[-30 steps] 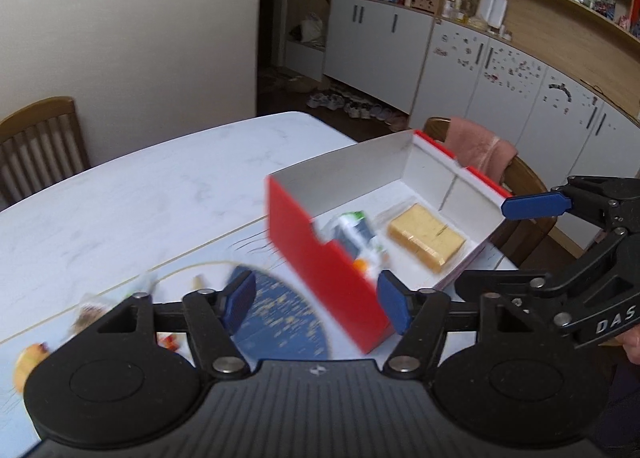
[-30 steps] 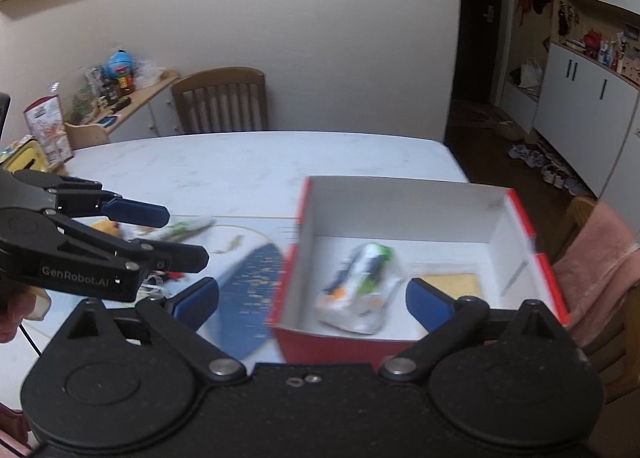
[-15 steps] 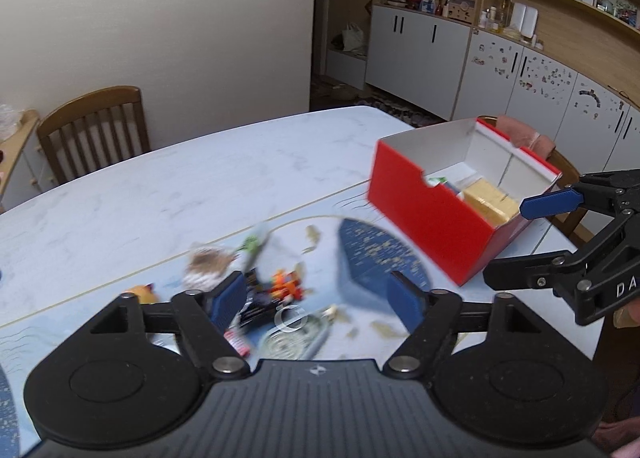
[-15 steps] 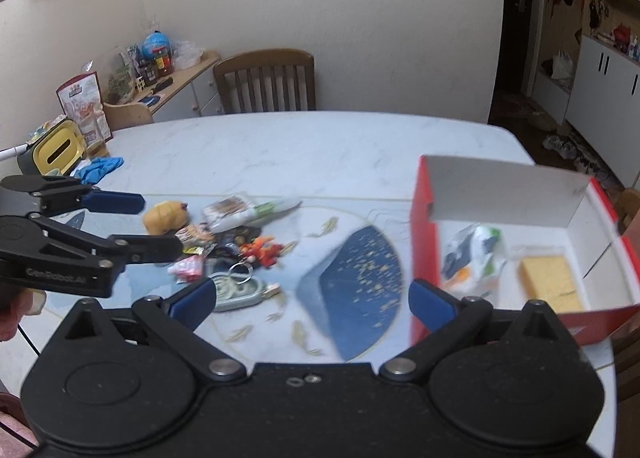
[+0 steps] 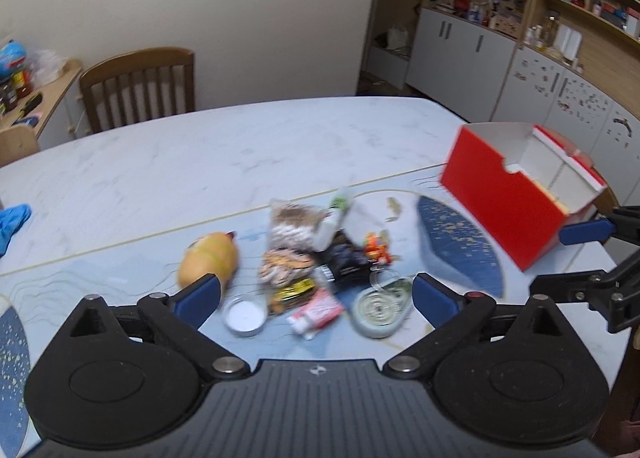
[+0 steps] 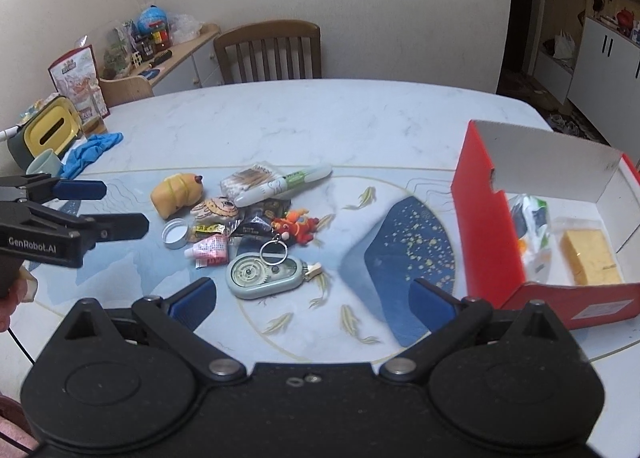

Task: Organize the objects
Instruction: 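Lift both grippers out of the box and back over the table, then grasp the yellow squeeze toy with the left gripper while the right grasps the tape dispenser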

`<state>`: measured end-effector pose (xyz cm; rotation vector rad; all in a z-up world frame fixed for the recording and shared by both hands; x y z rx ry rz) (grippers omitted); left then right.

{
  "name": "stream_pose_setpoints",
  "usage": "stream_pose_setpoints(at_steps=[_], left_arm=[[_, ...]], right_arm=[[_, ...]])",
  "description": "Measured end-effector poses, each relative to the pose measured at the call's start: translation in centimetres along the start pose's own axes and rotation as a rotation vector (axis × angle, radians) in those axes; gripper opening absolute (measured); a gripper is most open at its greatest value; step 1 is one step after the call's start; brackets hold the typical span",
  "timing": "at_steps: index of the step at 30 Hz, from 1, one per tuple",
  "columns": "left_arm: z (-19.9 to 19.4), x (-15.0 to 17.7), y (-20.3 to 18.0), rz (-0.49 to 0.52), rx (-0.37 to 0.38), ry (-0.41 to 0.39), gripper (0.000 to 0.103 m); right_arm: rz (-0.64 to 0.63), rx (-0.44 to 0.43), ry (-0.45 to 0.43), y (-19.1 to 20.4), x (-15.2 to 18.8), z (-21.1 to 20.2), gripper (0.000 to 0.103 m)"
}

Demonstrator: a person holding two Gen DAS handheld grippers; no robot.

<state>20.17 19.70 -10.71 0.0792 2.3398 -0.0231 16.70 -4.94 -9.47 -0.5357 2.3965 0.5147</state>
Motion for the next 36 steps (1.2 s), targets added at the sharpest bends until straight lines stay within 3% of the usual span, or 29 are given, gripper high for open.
stream_pose_setpoints(at_steps=[11, 23, 36], left_arm=[[4.4, 1.5, 5.0, -0.021, -0.086, 0.039, 0.103], [8.0, 0.0, 7.2, 0.0, -0.139, 0.045, 0.103], [11.8, -1.0, 7.3, 0.06, -0.168, 0.086, 0.102]], right_arm=[[-0.007, 0.056, 0.044, 0.3, 0.0, 3.8, 0.103], [-0.038, 0.058, 0.108, 2.0, -0.2, 9.0, 0.103], [0.142, 0.175, 0.139, 0.5, -1.5, 14.5, 0.102]])
Point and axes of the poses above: each gripper's, at about its wrist camera, not at the fingertips, and z roughly the way its jaws point, y to its left, x to its underside, the point moved 5 cm from there along z, roughly the way its jaws point, and after that the axes turned 9 degrees about -x, right-handed, at the moved point
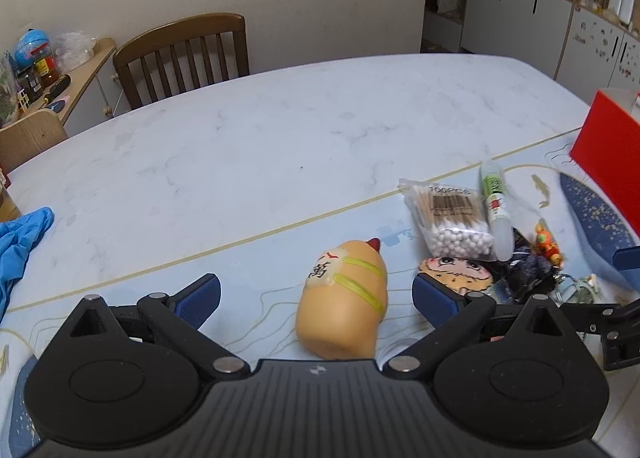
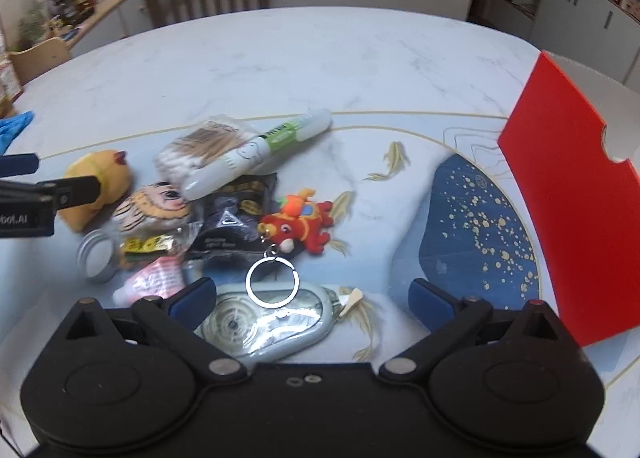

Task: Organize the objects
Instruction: 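Grasp the yellow squeeze toy with the left gripper while the right grasps the tape dispenser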

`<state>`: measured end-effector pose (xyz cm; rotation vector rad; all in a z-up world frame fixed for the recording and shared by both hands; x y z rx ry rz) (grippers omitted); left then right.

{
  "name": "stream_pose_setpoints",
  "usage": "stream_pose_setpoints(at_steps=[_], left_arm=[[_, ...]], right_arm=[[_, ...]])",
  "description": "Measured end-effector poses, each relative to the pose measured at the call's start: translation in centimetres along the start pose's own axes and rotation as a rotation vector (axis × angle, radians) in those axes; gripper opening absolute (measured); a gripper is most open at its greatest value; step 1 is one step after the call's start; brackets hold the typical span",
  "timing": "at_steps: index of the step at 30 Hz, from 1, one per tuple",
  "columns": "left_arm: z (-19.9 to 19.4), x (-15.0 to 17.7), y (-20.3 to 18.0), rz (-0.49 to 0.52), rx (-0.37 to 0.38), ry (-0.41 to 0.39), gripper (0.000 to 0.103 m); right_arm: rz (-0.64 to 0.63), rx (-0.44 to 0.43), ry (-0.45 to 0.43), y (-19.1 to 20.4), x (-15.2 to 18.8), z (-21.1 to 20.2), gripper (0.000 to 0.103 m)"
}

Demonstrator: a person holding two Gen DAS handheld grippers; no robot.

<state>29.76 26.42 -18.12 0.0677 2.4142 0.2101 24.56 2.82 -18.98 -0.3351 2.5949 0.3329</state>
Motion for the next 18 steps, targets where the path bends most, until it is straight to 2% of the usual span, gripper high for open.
stream_pose_setpoints(at_steps=[14, 18], left_arm=[[2.1, -0.1, 0.0, 0.01, -0.02, 0.036, 0.102], [2.5, 0.0, -0.2, 0.021, -0.023, 0.033, 0.102]], right_arm=[[0.0, 0.065, 0.017, 0.9, -0.7, 2.1, 0.102], [-0.038, 0.072, 0.017, 1.0, 0.0, 1.9, 0.102]])
Point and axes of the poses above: each gripper's, at about its wrist camera, not at the fingertips, and z roughly the way its jaws point, y to its left, x to its underside, the point moved 5 cm from there along z, roughly the way its jaws point, and after that the axes turned 9 degrees about -x, right-handed, at the moved point
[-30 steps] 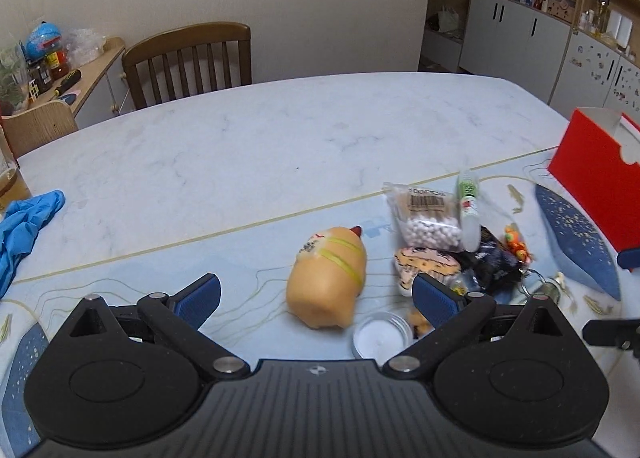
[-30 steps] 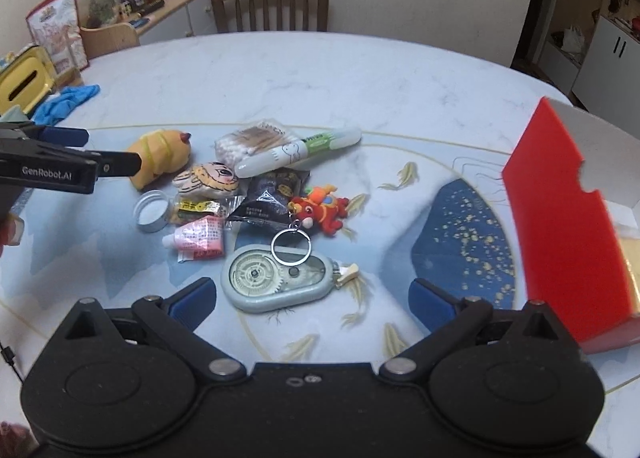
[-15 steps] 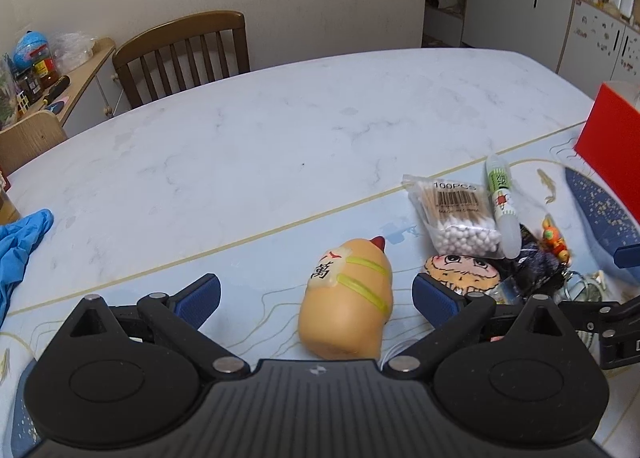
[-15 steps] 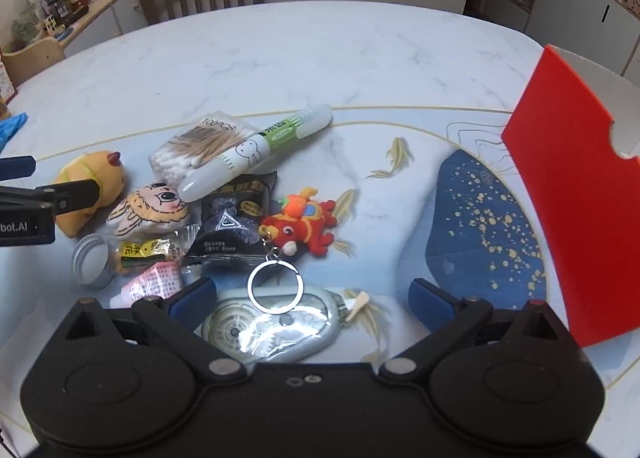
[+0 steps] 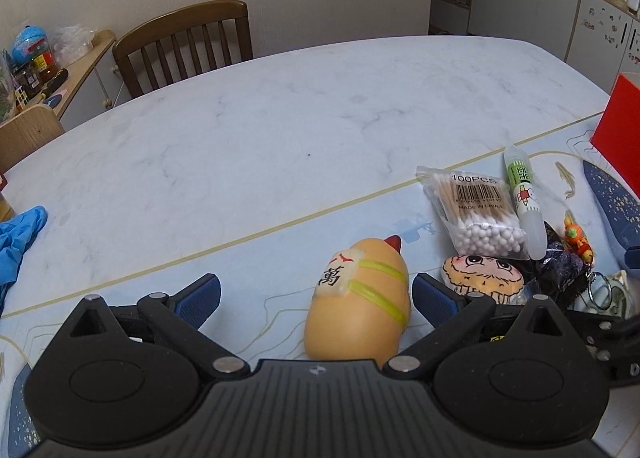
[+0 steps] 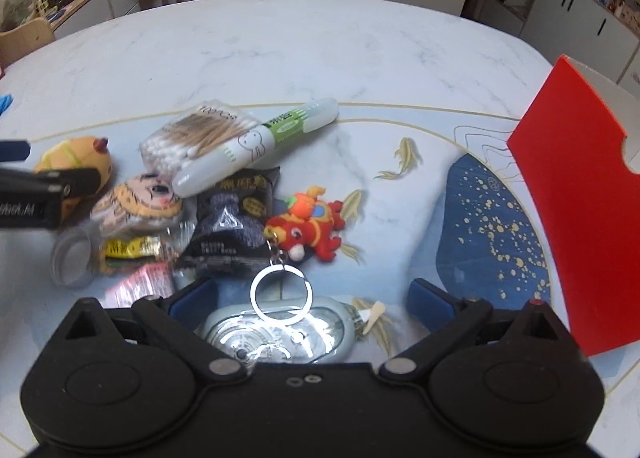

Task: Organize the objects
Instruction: 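Grasp the yellow squeeze toy with the left gripper while the right grasps the tape dispenser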

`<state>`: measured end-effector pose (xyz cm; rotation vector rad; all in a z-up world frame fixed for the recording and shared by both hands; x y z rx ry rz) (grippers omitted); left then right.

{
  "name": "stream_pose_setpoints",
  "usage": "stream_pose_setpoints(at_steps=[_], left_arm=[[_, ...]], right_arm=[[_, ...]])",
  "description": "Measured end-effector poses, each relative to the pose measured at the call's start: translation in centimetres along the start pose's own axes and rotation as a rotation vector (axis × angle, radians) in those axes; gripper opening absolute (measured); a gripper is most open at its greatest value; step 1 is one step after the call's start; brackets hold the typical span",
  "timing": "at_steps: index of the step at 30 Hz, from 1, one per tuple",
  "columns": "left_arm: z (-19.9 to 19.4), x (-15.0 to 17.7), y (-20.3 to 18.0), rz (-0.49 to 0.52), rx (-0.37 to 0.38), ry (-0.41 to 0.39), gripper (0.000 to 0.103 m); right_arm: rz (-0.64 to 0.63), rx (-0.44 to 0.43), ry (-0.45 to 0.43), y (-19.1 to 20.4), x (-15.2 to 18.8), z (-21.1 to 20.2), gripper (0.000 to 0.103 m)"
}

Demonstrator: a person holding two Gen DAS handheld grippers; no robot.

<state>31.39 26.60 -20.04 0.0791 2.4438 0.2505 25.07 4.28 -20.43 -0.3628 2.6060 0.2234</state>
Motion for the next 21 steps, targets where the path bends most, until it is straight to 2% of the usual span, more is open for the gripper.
stream_pose_setpoints(at_steps=[7, 14, 17, 19, 21], left_arm=[[0.3, 0.3, -0.4, 0.026, -0.016, -0.015, 0.102], [0.4, 0.5, -0.4, 0.006, 0.01, -0.013, 0.1], [0.3, 0.7, -0.6, 0.002, 0.024, -0.007, 0.087], [0.2, 0.9, -0.7, -0.003, 0.035, 0.002, 0.074], [0.2, 1.1, -0.7, -0.01, 0.047, 0.012, 0.067]], right_arm=[[0.035, -0.017, 0.0, -1.7, 2.0, -0.9, 0.102], [0.097, -0.005, -0.008, -3.9, 3.7, -1.8, 0.102], [0.097, -0.006, -0.019, -4.3, 4.0, -2.4, 0.095], [0.094, -0.007, -0.021, -4.4, 4.1, -2.7, 0.086], [0.091, -0.008, -0.025, -4.6, 4.2, -3.0, 0.08]])
Point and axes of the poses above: each gripper's, at about its wrist camera, not at the fingertips, and z roughly the way its jaws point, y to its left, x to its underside, the point moved 5 cm from there along z, roughly the way its jaws point, and after that the axes turned 9 degrees about -x, right-handed, at the moved point
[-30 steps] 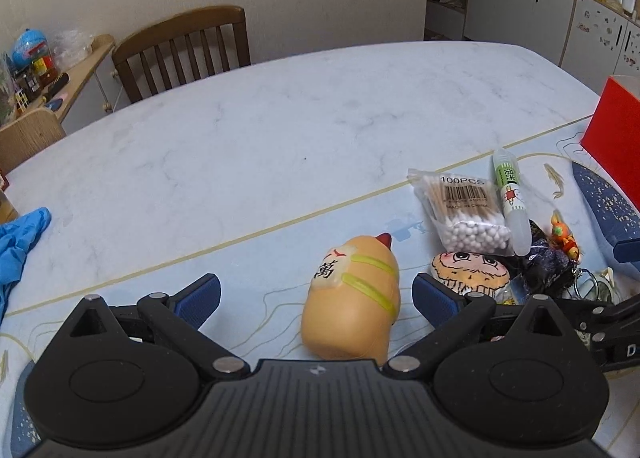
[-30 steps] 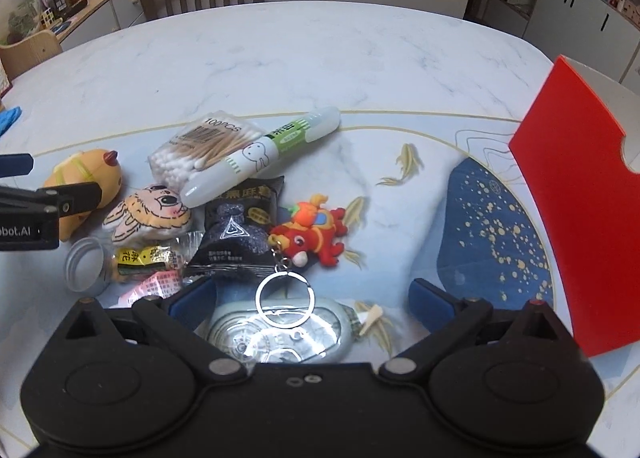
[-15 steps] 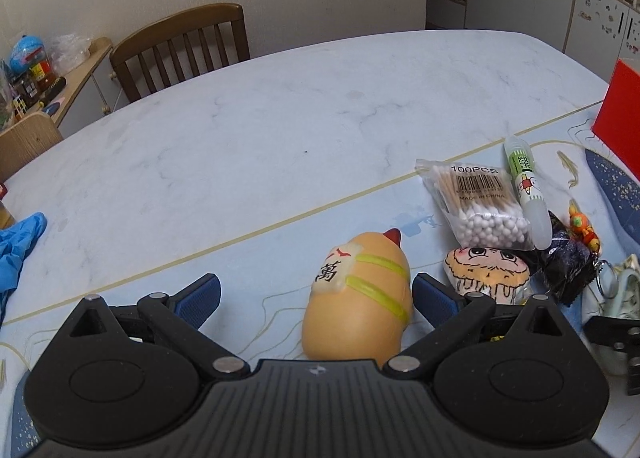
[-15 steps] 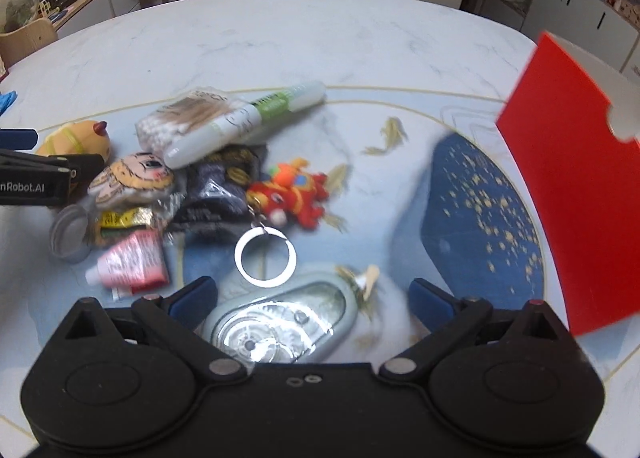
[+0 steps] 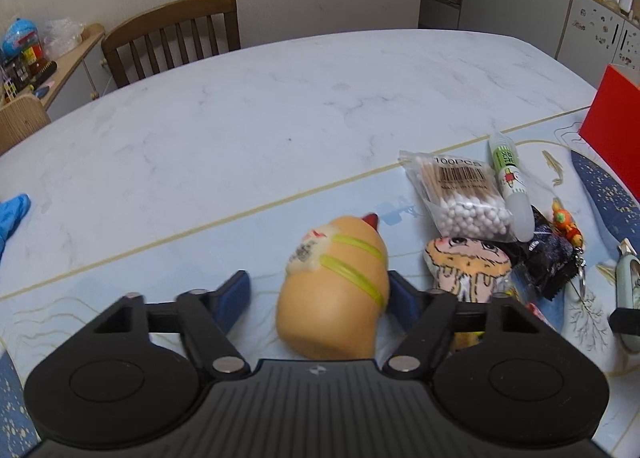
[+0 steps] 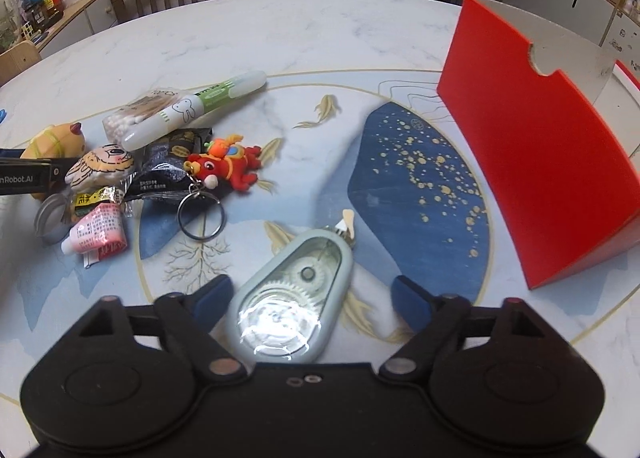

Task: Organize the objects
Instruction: 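Grasp the yellow squeeze toy with the left gripper while the right grasps the tape dispenser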

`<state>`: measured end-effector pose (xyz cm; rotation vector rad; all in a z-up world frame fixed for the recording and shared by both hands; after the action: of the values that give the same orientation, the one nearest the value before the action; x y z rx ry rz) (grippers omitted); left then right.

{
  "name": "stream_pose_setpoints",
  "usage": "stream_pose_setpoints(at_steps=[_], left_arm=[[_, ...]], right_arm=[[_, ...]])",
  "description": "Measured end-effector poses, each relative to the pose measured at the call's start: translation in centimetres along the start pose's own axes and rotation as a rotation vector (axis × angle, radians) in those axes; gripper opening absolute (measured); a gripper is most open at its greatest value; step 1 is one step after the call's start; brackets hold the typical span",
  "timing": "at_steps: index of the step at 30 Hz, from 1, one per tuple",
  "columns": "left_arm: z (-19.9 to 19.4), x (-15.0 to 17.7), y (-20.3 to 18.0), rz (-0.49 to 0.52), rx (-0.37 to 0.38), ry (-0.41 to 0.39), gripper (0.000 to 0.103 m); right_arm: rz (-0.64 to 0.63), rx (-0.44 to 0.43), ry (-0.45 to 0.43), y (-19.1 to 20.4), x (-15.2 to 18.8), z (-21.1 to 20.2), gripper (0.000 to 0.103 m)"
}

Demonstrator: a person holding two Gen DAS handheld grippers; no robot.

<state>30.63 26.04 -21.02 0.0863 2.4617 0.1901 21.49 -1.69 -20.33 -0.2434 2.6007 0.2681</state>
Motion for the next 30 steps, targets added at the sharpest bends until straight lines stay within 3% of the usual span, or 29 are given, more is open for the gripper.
stream_pose_setpoints(at_steps=[2, 5, 11, 19, 30], left_arm=[[-0.3, 0.2, -0.1, -0.005, 0.011, -0.001, 0.059], [-0.8, 0.4, -0.3, 0.006, 0.013, -0.004, 0.05], [-1.6, 0.8, -0.2, -0.021, 0.017, 0.001, 0.047], [-6.1, 0.8, -0.5, -0.047, 0.015, -0.049, 0.046], [-13.9, -0.9, -6.2, -0.041, 0.097, -0.122, 0.046]], right_arm=[[-0.007, -0.002, -0.005, -0.2, 0.3, -0.4, 0.073], [-0.022, -0.004, -0.017, -0.6, 0.6, -1.1, 0.054], [-0.017, -0.005, -0.02, -1.8, 0.8, -1.7, 0.053], [-0.036, -0.089, -0.106, -2.0, 0.8, -6.2, 0.053], [-0.072, -0.175, -0.197, -3.8, -0.4, -12.7, 0.053]])
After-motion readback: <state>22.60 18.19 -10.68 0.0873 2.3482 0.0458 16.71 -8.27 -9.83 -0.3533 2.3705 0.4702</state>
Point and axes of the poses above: each gripper's, at about its wrist camera, not at the fingertips, and z roughly the way its jaws point, y to its left, x to its underside, the point moved 5 cm from there along z, roughly the way its jaws point, and after that the axes turned 9 degrees about -x, right-handed, at the moved point
